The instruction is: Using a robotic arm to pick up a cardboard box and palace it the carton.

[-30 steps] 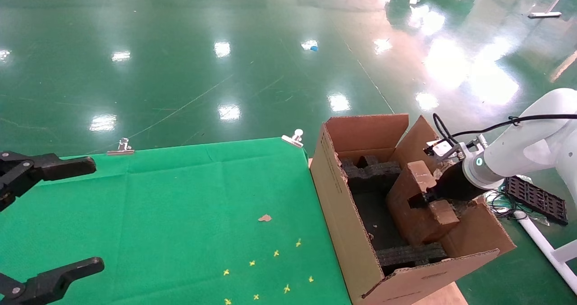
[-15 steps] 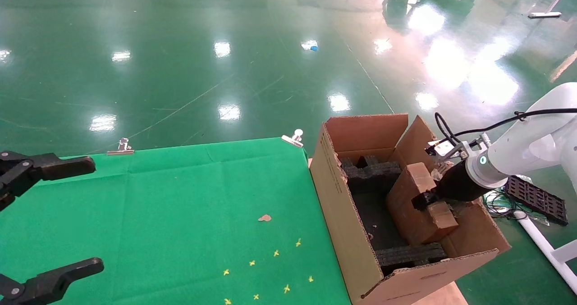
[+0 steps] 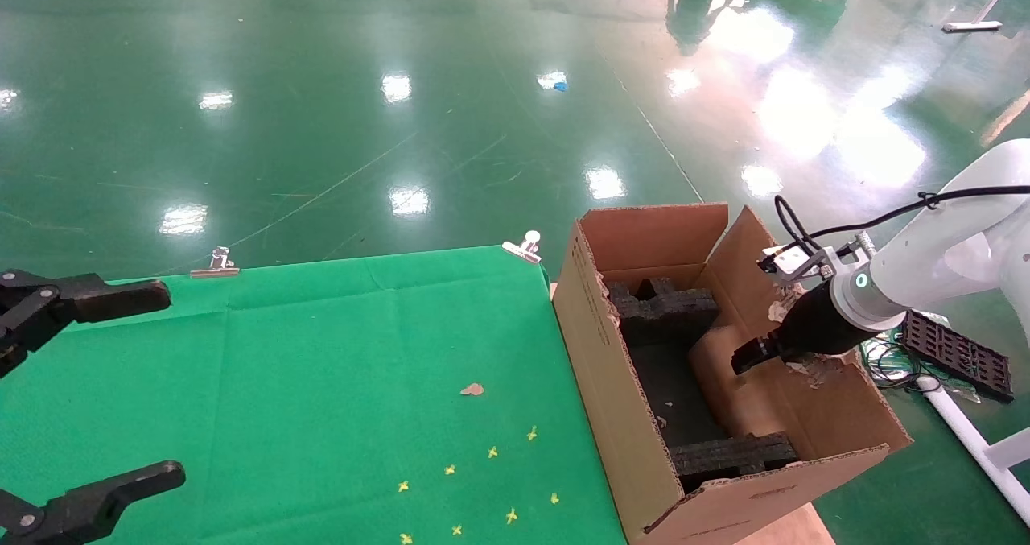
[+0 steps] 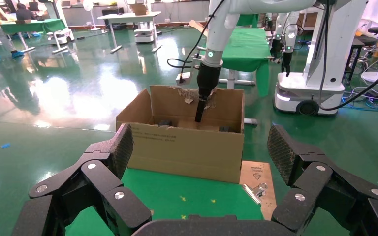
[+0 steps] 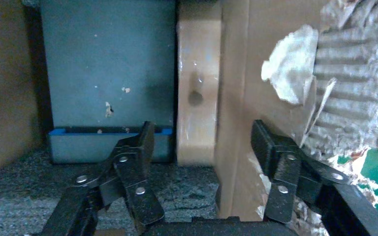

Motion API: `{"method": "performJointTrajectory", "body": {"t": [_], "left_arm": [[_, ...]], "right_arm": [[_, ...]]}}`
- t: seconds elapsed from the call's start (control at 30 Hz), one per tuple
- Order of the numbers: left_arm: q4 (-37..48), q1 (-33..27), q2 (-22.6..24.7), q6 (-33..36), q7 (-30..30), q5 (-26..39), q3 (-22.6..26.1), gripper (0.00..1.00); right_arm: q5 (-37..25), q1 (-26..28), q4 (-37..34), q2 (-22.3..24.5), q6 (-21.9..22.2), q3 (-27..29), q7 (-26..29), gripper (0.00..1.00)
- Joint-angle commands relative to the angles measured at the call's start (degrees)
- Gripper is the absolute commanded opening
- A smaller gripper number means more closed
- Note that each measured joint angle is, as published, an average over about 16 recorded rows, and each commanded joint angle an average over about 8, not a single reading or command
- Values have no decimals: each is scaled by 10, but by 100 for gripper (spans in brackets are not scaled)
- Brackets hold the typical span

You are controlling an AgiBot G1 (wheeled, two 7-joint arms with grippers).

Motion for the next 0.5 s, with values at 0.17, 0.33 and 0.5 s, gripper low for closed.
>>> {"method": "performJointTrajectory", "body": {"t": [0.17,0.33,0.5], "left_arm": [[0,0,0,0,0,0,0,100],[0,0,0,0,0,0,0,100],[0,0,0,0,0,0,1,100]], "right_arm": [[3,20,3,3,-7,3,-11,100],[1,79,12,11,-24,2,-32,100],[-5,146,21,17,-42,-1,-51,100]]}}
